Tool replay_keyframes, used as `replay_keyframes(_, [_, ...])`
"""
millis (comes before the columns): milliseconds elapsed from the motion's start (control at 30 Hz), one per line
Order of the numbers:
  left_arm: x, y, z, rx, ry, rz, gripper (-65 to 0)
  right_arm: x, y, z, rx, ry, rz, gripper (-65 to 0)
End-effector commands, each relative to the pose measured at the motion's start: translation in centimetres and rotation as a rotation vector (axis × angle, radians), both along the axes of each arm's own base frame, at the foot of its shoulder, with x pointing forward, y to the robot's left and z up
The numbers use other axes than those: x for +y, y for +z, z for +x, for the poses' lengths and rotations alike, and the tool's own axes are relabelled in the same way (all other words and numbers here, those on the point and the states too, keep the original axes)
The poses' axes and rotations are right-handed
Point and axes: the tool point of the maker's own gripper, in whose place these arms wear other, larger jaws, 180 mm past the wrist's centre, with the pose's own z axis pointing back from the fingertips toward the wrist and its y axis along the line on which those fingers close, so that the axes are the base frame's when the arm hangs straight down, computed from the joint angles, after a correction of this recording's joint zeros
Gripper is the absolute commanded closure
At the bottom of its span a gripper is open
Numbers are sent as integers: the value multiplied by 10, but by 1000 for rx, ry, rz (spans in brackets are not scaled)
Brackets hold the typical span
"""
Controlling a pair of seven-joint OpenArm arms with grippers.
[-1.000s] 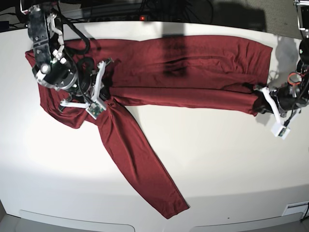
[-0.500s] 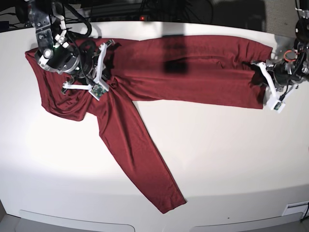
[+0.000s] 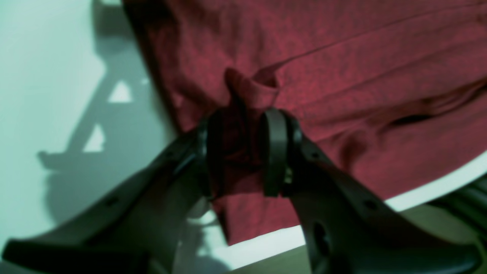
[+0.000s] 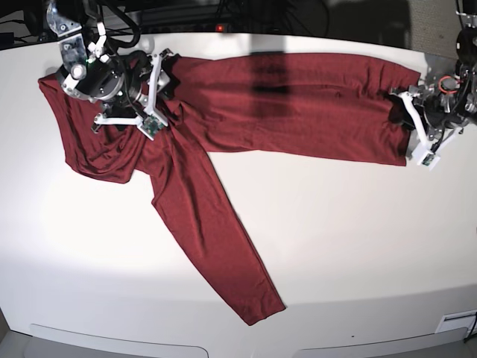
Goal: Fold the T-shirt properly
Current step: 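Release the folded hem and raise both grippers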
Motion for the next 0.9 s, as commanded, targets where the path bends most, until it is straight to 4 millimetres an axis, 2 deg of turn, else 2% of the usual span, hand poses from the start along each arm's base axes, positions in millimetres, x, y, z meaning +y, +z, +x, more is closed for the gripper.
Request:
replay_keyframes(0, [12,7,6,-20,-7,53,-178,-5,8,8,-39,8,-24,-376])
replay_keyframes(167, [39,0,-6,51,-15,217,-177,-10,8,9,-45,1,-45,-377])
replay_keyframes(333, [47,-1,-8,71,25,246,-177,-15,6,6,-26,-8,-65,-377])
replay_keyframes(467, [44,1,-3,39,25,230,-177,-13,7,7,-25,-11,-52,-377])
replay_keyframes(700, [22,7,8,-18,28,104,-177,16,17,10,-17,-22,132,-376])
replay_keyframes(800, [21,12,11,-36,18,116,-177,17,23,19,-45,-17,138,-376])
replay_keyframes(867, [18,17,14,-55,8,117,-177,21,33,33,-99,-10,163,-376])
